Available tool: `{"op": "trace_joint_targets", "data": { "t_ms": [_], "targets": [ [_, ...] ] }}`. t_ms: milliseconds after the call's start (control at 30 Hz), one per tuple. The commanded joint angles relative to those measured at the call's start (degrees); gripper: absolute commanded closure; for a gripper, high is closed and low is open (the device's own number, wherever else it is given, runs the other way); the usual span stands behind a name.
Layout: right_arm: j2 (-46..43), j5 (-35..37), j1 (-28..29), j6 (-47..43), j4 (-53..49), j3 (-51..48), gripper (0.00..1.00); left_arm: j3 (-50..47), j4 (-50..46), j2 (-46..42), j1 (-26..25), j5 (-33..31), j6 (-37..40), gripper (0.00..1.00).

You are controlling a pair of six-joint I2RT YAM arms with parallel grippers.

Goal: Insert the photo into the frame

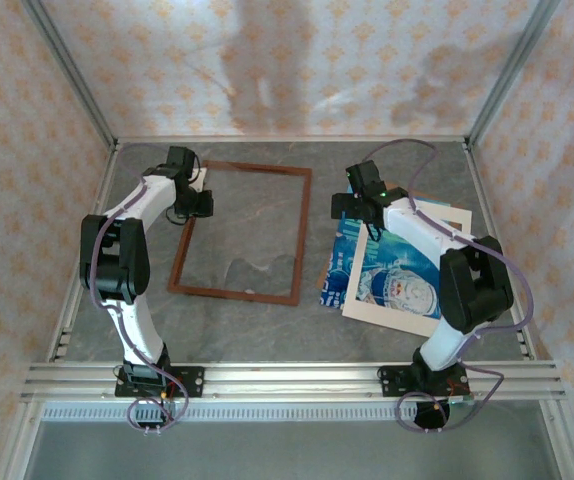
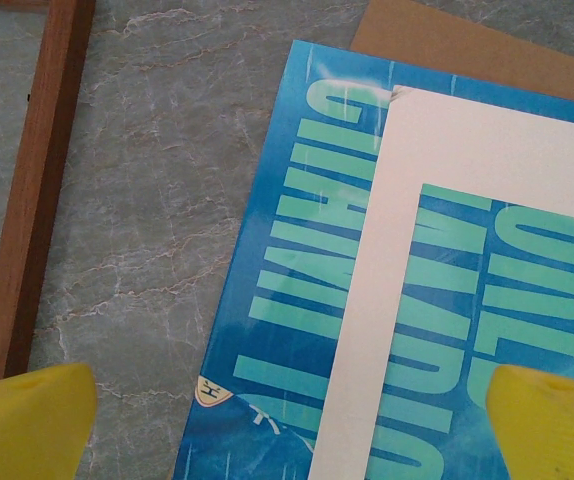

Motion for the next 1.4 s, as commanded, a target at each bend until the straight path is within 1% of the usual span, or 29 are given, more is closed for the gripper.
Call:
{"op": "trace_joint_targets", "data": {
  "t_ms": [0, 100, 233, 433, 733, 800, 867, 1000, 1100, 1233, 1367],
  "targets": [
    [0.3, 1.6, 0.1, -0.5, -1.2, 1.2, 0.0, -0.4, -2.1, -0.1, -0.3, -0.7, -1.1, 0.72],
    [0.2, 1.6, 0.1, -0.5, -1.2, 1.1, 0.0, 0.8, -3.8, 0.7, -0.4, -1.3, -1.6, 0.63],
    [0.1, 1.7, 0.1, -0.4, -1.3, 1.0, 0.0, 2.3, -5.4, 3.1, -0.3, -2.1, -2.3, 0.55],
    [0.0, 1.7, 0.1, -0.4, -1.2, 0.8, 0.0, 3.4, -6.8, 4.1, -0.2, -4.5, -3.0, 0.36],
    [0.1, 0.8, 0.1, -0.1, -1.0, 1.0, 0.0, 4.0, -7.3, 2.0, 0.5, -6.7, -3.4, 0.21],
    [0.3, -0.1, 0.2, 0.2, -0.8, 1.2, 0.0, 3.4, -6.6, 1.4, 0.9, -7.8, -3.7, 0.16],
    [0.6, -1.0, 0.6, 0.7, -0.5, 1.2, 0.0, 2.4, -5.3, -1.4, 1.4, -9.1, -5.1, 0.11],
    [2.3, -6.1, 2.6, 3.2, 2.1, 1.6, 0.0, 1.8, -4.2, -1.0, 2.5, -8.6, -8.1, 0.09],
    [5.6, -10.2, 5.4, 5.7, 4.2, 3.2, 0.0, 2.4, -4.3, 0.7, 3.0, -6.2, -10.1, 0.09],
    [11.1, -12.7, 8.8, 7.9, 5.6, 6.5, 0.0, 3.1, -4.8, 4.5, 3.4, -5.0, -10.9, 0.09],
    [15.5, -14.6, 9.7, 9.8, 6.4, 9.0, 0.01, 2.6, -5.1, 6.0, 3.8, -3.2, -11.4, 0.09]
  ]
}}
